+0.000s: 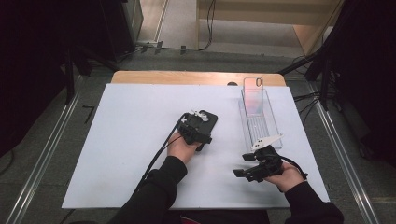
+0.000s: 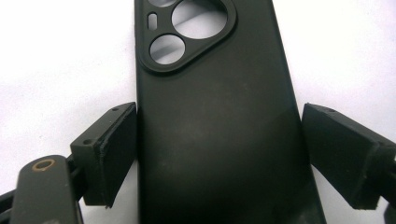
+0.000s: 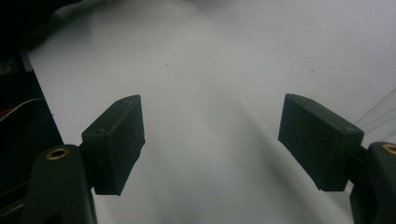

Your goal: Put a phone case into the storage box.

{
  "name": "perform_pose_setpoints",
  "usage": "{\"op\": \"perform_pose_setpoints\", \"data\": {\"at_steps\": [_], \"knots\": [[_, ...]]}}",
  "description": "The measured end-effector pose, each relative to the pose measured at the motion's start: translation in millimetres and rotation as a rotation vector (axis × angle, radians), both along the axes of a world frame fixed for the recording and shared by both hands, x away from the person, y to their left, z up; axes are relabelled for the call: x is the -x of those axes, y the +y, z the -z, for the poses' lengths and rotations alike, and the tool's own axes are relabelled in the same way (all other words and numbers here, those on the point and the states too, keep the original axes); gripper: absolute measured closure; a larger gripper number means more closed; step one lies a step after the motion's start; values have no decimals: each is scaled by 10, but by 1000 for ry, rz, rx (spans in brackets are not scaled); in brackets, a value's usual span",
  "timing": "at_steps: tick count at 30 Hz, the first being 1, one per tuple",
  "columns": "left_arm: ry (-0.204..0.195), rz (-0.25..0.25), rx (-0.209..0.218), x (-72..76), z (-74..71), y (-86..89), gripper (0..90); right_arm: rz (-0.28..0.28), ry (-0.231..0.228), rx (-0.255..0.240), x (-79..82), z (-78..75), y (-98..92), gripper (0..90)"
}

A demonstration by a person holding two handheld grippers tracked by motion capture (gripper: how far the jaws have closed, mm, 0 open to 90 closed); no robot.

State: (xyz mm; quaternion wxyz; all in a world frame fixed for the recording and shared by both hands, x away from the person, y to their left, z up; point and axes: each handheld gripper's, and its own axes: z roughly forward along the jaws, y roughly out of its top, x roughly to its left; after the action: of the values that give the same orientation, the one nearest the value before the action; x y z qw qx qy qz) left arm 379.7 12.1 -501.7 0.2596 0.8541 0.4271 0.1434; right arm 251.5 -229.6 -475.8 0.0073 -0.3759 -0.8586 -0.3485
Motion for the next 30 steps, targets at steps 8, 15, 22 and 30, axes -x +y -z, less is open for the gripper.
{"op": "perform_pose_setpoints", "data": {"at_steps": [8, 15, 22, 30], "knots": [[15, -1, 19, -21, -18, 25, 151, 1, 0, -3, -2, 0, -6, 207], [32, 6, 39, -42, -44, 64, 159, 2, 1, -3, -4, 1, -7, 207], [46, 20, 78, -58, -101, 110, 161, 4, 2, -4, -4, 1, -9, 207], [54, 50, 123, -58, -201, 171, 168, 1, 2, -4, -3, 1, -9, 208]]}}
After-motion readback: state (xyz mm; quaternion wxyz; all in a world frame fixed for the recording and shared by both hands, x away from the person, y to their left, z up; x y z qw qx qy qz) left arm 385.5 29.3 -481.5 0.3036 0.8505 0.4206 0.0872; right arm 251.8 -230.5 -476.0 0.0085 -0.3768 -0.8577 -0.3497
